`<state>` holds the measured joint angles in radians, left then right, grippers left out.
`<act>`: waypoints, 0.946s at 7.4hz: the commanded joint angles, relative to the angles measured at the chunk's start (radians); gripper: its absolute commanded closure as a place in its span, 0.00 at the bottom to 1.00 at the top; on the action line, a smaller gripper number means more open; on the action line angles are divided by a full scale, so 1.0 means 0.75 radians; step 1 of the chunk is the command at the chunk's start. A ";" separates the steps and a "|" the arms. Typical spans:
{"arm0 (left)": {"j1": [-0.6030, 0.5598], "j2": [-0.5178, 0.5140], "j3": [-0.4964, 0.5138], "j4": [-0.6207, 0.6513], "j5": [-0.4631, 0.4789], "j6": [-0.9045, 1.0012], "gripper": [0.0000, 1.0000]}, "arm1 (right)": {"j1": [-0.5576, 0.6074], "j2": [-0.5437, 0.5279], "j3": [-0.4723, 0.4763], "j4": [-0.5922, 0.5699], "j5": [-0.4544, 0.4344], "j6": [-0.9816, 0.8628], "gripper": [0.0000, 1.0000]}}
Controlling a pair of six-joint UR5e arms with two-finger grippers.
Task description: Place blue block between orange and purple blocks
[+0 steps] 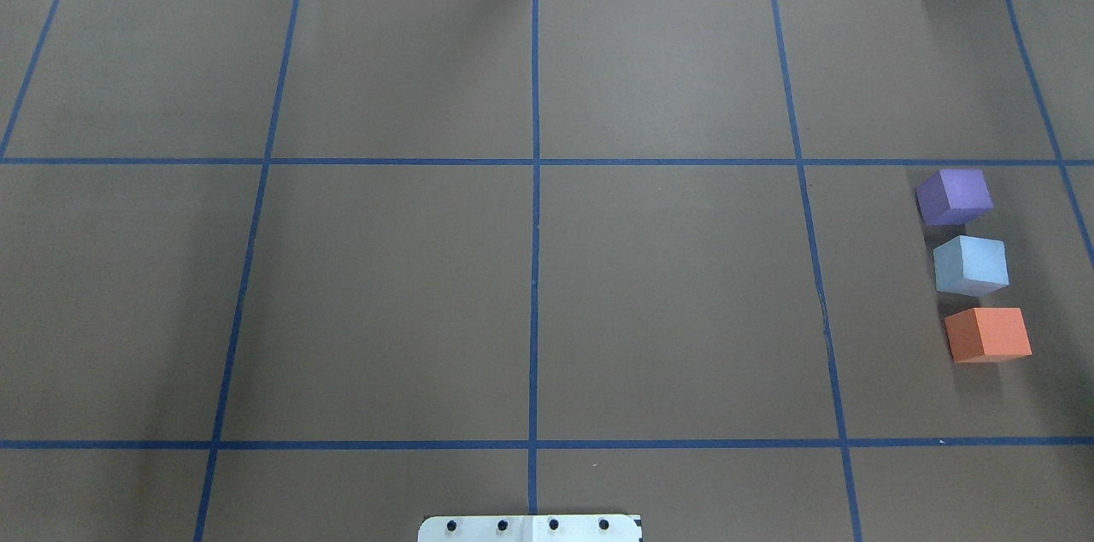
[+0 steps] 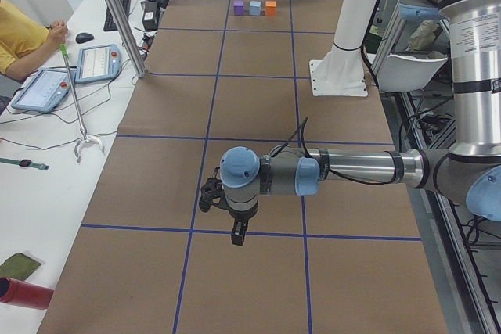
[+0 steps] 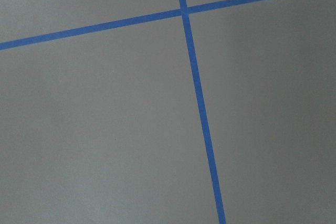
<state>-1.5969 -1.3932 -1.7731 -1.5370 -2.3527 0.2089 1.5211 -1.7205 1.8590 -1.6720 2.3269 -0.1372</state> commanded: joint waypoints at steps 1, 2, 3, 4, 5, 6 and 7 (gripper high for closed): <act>0.002 -0.014 0.002 0.000 0.001 -0.011 0.00 | 0.001 0.003 -0.002 0.000 -0.002 -0.001 0.00; 0.002 -0.026 -0.002 0.000 0.001 -0.011 0.00 | 0.001 0.001 -0.002 0.000 0.000 -0.001 0.00; 0.002 -0.026 -0.012 0.000 0.001 -0.011 0.00 | 0.001 -0.001 -0.002 0.000 0.000 -0.001 0.00; 0.000 -0.026 -0.019 0.000 0.001 -0.009 0.00 | 0.001 -0.005 -0.002 0.000 0.002 -0.001 0.00; 0.002 -0.024 -0.005 0.000 -0.001 -0.011 0.00 | 0.001 -0.007 -0.004 0.000 0.006 0.001 0.00; 0.002 -0.024 -0.010 0.000 -0.001 -0.011 0.00 | 0.001 -0.007 -0.004 0.000 0.010 0.001 0.00; 0.000 -0.024 -0.013 0.000 -0.001 -0.011 0.00 | -0.001 -0.007 -0.002 0.000 0.014 0.001 0.00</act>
<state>-1.5958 -1.4115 -1.7809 -1.5371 -2.3529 0.2011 1.5216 -1.7252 1.8566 -1.6720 2.3339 -0.1367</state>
